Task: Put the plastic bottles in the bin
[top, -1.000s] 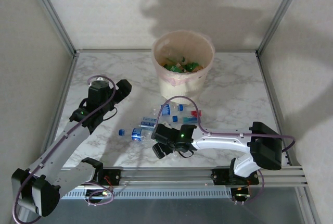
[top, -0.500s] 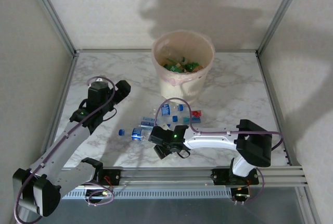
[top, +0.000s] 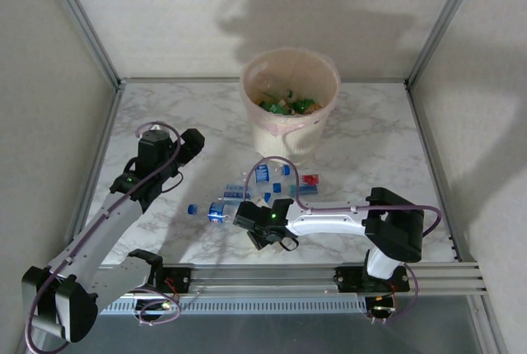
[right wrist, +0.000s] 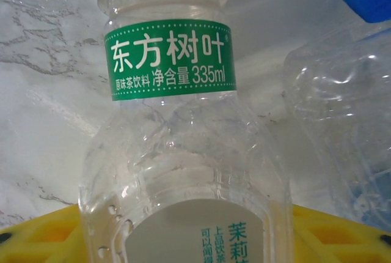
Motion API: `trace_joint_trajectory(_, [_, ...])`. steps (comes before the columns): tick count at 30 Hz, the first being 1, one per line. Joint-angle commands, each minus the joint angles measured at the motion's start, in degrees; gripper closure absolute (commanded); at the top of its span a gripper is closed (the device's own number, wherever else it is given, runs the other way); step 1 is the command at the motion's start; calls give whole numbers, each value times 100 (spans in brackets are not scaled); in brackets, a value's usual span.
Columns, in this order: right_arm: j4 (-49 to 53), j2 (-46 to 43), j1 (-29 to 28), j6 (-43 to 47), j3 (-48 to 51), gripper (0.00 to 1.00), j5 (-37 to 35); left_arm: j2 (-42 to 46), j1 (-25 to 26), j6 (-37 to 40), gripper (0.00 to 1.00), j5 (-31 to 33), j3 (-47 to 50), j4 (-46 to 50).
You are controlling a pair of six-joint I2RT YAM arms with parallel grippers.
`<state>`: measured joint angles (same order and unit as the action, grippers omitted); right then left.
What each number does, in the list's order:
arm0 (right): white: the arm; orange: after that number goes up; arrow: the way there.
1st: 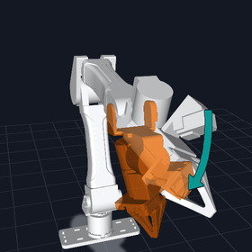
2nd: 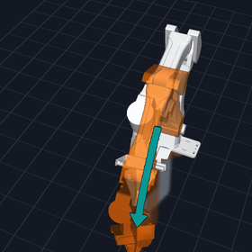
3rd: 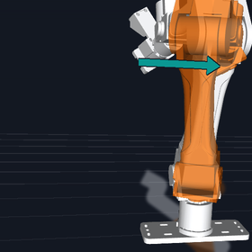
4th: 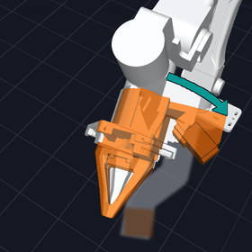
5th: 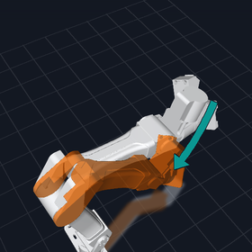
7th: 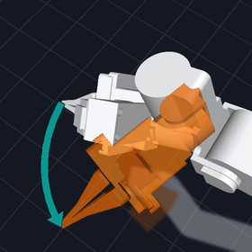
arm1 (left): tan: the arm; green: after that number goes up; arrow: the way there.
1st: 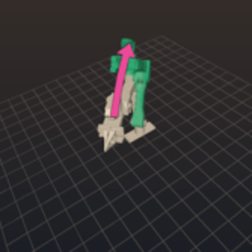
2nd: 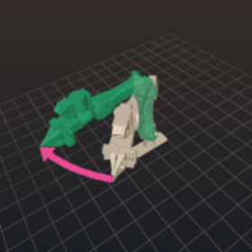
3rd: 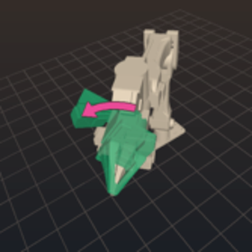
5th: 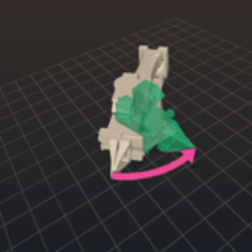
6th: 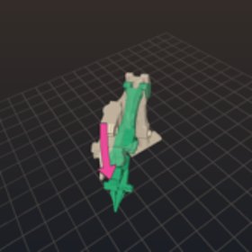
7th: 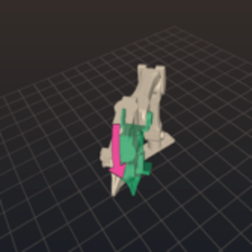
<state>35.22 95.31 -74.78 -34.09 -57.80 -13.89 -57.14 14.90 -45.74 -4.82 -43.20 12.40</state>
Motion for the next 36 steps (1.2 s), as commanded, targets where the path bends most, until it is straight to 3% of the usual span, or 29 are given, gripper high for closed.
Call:
trace_joint_trajectory(1, [225, -316, -97, -111, -183, 44, -196, -28, -48, -88, 11, -38, 18, -92])
trace_joint_trajectory(15, [521, -1382, -163, -141, -1089, 48, -609, -306, -57, -113, 13, -212, -13, -282])
trace_joint_trajectory(24, [336, -1610, -90, 391, -2093, 48, -945, -400, -57, -189, 15, -313, 140, -425])
trace_joint_trajectory(32, [227, -1418, 454, 903, -3317, 49, -1350, -428, -57, -138, 15, -356, 119, -395])
trace_joint_trajectory(36, [576, -1056, 817, 1009, -4464, 49, -1573, -435, -57, -197, 15, -456, 119, -438])
